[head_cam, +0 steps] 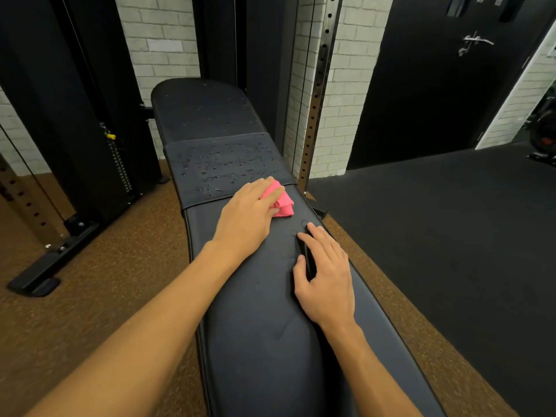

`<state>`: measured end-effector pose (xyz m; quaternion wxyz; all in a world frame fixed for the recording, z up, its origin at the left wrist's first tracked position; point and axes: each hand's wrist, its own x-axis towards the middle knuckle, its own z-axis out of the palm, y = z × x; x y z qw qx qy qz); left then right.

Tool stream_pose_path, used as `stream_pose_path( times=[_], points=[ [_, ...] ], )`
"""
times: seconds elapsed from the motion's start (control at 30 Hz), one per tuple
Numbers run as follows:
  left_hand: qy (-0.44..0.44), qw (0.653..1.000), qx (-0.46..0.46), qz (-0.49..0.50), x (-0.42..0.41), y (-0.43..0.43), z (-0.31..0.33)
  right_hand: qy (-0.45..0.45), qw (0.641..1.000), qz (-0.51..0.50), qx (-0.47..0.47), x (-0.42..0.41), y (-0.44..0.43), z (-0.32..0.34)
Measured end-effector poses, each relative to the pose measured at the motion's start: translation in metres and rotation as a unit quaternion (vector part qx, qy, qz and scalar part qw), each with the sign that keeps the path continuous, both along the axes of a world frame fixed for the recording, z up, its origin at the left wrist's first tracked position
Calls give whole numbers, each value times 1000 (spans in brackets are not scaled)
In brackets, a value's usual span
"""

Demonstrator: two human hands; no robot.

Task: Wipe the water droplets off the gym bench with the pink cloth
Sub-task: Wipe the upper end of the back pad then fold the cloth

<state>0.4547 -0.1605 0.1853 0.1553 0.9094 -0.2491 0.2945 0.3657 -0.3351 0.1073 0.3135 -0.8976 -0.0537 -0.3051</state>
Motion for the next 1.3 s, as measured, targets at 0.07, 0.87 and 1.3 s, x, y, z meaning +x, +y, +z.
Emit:
stream_pose_path(
  times=[0.07, 0.87, 1.3],
  points=[
    [17, 1000, -1, -17, 11, -23, 3, -2, 1000, 2, -1, 1, -1, 0],
    [158, 974, -160, 1, -110, -3, -30, -18, 986, -29, 164, -13, 2, 12],
    [82, 965, -241, 65, -133, 22, -47, 73, 992, 30, 97, -56, 49, 17]
  ],
)
